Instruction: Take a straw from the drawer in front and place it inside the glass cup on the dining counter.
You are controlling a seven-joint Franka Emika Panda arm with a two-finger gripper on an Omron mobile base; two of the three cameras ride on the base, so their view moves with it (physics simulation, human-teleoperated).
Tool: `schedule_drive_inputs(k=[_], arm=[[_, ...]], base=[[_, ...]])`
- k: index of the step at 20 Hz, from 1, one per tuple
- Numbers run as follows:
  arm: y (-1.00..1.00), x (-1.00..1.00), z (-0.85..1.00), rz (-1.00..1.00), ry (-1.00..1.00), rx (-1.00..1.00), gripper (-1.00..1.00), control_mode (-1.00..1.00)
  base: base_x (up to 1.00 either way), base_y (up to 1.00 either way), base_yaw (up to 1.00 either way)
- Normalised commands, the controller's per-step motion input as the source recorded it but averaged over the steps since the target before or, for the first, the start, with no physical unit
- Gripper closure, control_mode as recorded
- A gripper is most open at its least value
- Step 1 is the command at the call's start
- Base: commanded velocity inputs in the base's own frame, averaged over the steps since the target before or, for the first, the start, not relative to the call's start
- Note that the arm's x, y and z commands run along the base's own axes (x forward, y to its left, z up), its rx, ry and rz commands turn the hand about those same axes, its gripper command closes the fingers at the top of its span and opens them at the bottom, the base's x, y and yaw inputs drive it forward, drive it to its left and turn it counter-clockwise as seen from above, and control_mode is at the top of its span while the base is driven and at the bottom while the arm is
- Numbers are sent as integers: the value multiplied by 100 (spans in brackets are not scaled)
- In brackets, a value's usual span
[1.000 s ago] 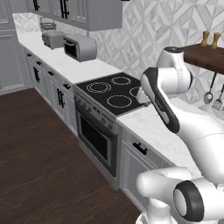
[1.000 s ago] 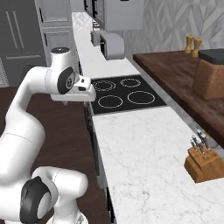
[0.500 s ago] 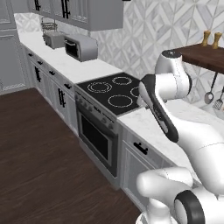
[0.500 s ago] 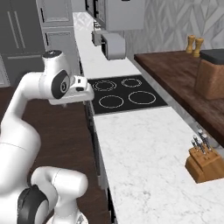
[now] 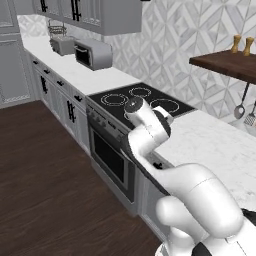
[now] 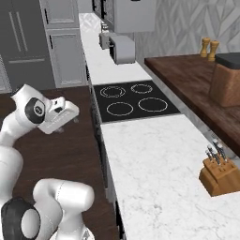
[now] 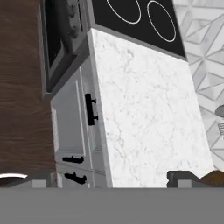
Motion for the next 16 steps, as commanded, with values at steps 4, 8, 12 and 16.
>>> schedule_drive_inputs(k=[4,8,12,16], arm=[[29,22,-92,-3,0,-41,-100,-100],[45,29,-93,-9,0,-42,-100,-100],[23,40,-83,-12,0,-37,-100,-100],[3,55,-64,-16,-3,-25,-100,-100]], base=[[0,0,0],[0,0,0],[0,0,0],[0,0,0]])
